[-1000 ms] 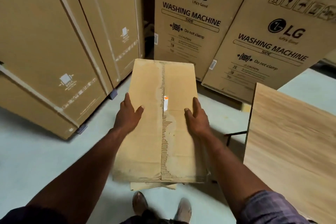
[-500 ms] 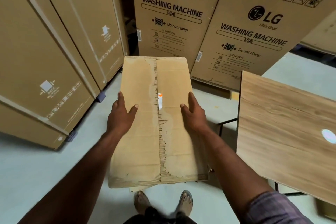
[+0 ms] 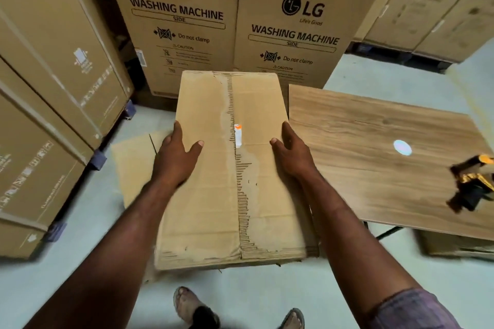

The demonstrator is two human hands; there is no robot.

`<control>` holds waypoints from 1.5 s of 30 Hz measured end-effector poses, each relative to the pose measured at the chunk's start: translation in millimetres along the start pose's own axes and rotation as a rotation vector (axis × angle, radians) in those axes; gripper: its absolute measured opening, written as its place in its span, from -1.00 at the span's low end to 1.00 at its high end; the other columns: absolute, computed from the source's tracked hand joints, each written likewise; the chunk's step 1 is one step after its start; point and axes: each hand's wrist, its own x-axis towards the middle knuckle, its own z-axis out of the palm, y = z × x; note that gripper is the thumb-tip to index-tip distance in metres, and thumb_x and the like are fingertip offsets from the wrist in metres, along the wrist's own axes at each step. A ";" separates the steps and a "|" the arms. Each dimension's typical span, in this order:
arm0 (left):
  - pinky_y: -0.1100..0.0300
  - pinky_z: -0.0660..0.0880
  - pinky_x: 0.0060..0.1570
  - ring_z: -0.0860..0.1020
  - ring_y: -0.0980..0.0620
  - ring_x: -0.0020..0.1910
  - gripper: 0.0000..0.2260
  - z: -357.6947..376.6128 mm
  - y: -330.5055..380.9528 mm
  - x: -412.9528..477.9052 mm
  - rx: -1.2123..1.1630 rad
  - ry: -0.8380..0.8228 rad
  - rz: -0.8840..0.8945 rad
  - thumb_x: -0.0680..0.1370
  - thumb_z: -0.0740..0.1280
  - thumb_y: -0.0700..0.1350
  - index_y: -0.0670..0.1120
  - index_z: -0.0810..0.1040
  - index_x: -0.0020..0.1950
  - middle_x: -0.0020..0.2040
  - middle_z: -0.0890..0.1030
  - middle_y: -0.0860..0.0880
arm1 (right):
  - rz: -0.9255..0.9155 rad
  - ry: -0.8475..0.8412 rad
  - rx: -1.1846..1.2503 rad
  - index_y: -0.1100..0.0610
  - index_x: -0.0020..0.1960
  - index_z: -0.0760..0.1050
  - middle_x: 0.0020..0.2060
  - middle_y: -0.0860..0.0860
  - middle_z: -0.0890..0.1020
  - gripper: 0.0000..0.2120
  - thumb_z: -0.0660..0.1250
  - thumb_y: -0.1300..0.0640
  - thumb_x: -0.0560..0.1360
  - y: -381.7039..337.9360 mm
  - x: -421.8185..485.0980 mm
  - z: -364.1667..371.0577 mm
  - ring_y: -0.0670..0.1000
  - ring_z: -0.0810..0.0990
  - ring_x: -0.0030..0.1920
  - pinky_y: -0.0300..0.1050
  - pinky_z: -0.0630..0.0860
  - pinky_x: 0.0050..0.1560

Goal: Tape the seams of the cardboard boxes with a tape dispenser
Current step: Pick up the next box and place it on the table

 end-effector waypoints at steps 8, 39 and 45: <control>0.02 0.40 0.27 0.42 -0.19 0.40 -0.26 82.2 120.4 -66.8 -0.028 0.005 0.089 0.60 0.28 0.20 -0.02 0.02 0.65 0.49 0.41 -0.14 | -0.060 0.073 -0.002 0.06 0.64 0.14 0.55 -0.04 0.35 -0.36 0.33 0.06 0.65 71.7 -27.5 -152.4 -0.01 0.34 0.53 -0.29 0.22 0.34; -0.04 0.49 0.22 0.50 -0.19 0.30 -0.32 336.6 394.5 -15.5 -0.126 -0.145 0.191 0.54 0.36 0.19 0.00 0.19 0.57 0.37 0.53 -0.08 | 0.092 0.267 0.049 0.03 0.45 0.41 0.31 -0.05 0.60 -0.55 0.40 0.06 0.59 245.7 85.6 -437.6 -0.04 0.55 0.25 -0.18 0.40 0.18; -0.04 0.49 0.22 0.51 -0.18 0.29 -0.30 366.4 419.8 -1.6 -0.119 -0.181 0.176 0.52 0.38 0.20 -0.01 0.21 0.56 0.36 0.54 -0.09 | 0.108 0.244 0.055 0.02 0.43 0.42 0.29 -0.07 0.60 -0.58 0.38 0.06 0.61 270.7 109.4 -461.4 -0.03 0.56 0.24 -0.17 0.41 0.16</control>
